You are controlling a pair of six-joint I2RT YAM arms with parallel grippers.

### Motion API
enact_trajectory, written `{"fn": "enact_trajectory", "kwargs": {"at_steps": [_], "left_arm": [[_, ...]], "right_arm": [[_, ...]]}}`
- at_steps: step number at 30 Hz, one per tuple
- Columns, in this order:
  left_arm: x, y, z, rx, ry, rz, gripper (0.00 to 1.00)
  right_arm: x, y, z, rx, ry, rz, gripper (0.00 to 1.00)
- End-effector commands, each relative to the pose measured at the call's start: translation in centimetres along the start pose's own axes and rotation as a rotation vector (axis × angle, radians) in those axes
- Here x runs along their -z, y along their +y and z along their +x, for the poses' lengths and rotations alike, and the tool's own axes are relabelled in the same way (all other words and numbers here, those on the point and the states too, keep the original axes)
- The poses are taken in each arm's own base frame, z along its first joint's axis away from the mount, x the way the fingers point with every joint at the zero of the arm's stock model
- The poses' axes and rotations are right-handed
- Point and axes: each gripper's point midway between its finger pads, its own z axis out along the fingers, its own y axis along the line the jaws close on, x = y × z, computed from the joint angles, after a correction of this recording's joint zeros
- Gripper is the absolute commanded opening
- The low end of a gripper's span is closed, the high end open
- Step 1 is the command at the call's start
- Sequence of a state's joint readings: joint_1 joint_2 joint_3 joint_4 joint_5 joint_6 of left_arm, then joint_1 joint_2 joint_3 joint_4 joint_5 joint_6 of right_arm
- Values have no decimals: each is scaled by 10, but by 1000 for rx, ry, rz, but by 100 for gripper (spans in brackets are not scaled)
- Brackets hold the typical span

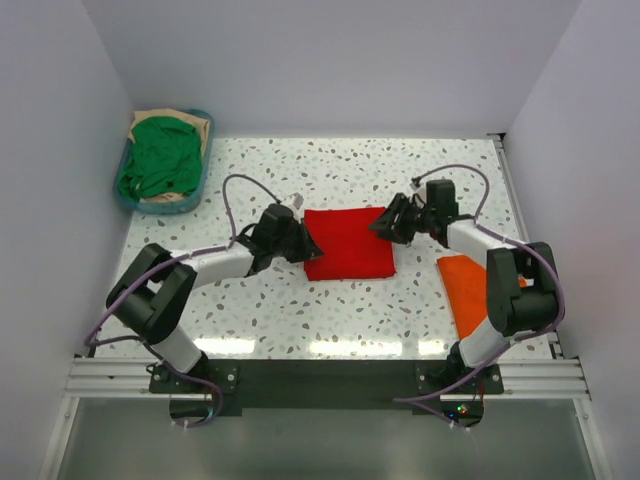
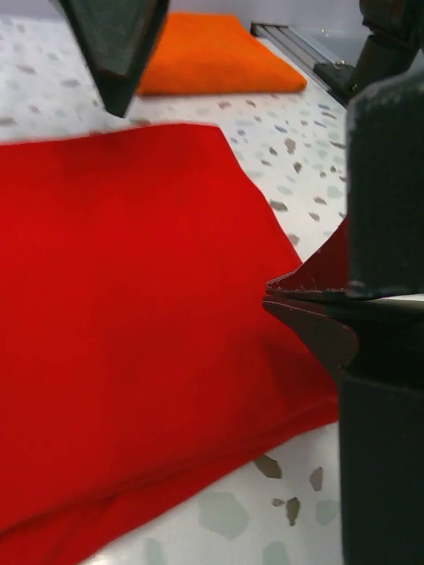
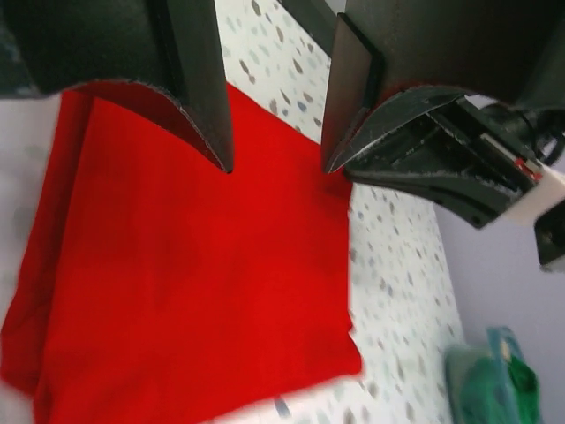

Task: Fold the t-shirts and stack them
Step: Fold the tshirt

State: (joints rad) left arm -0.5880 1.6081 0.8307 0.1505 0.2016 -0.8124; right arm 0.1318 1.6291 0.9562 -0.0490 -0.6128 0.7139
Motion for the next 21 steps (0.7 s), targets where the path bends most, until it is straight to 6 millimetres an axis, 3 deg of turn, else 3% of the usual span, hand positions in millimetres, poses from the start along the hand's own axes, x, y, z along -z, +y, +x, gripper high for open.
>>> {"fn": "enact_trajectory", "kwargs": {"at_steps": [1,3,8,11,14,15,16,21], "left_arm": [[-11,23,27,18,48,-60,0],[-16,33,43,21,85,-89,0],[-13,66,72,57,127,-172,0],[-9,69,72,48,125,-189,0],[-7,65,67,24,122,-189,0],[-5,65,66,21,125,-193,0],[-5,61,63,15,121,-186,0],[-5,57,60,-3,126,-177,0]], "right_arm": [[-8,-31,49,-22,75,55,47],[-8,-56,71,-53,100,103,46],[-1,-85,93,-71,123,163,46],[10,-82,86,-52,98,181,47],[26,-73,66,-2,26,227,50],[33,-70,50,18,-33,248,52],[39,-75,48,15,-42,288,56],[40,-84,19,87,-97,374,64]]}}
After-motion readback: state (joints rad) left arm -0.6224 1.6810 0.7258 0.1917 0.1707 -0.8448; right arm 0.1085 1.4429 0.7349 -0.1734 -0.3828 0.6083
